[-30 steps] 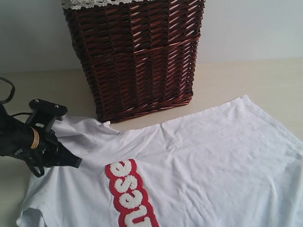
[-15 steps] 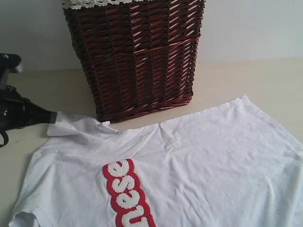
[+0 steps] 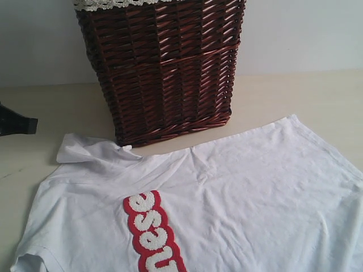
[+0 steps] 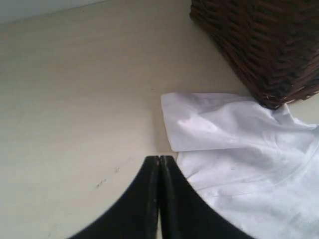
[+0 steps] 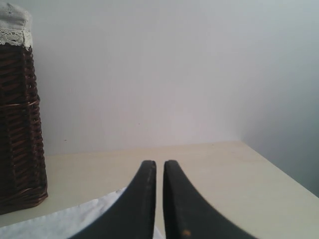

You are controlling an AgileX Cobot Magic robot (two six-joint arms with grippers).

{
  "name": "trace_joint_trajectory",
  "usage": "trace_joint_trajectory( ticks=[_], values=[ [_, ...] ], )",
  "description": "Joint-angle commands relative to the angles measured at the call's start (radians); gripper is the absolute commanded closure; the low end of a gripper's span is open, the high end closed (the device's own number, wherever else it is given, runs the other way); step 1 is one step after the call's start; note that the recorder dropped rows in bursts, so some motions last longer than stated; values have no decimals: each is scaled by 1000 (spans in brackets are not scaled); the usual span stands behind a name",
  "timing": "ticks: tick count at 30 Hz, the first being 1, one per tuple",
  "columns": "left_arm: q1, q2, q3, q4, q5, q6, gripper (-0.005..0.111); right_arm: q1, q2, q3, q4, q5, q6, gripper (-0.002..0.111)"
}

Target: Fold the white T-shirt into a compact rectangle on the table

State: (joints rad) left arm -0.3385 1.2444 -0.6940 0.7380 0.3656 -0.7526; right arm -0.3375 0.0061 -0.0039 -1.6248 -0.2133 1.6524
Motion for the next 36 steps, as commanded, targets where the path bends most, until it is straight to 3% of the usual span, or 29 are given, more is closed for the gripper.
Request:
trace_joint_trajectory(
  ticks=[1, 30, 36],
  values=[
    [3, -7, 3, 5, 5, -5, 107, 0, -6, 4, 2, -3, -2, 100],
    [3, 13, 3, 5, -3, -5, 107, 0, -6, 4, 2, -3, -2, 100],
    [1, 80, 24, -1, -216, -5, 107, 0, -6, 4, 2, -3, -2, 100]
  ],
)
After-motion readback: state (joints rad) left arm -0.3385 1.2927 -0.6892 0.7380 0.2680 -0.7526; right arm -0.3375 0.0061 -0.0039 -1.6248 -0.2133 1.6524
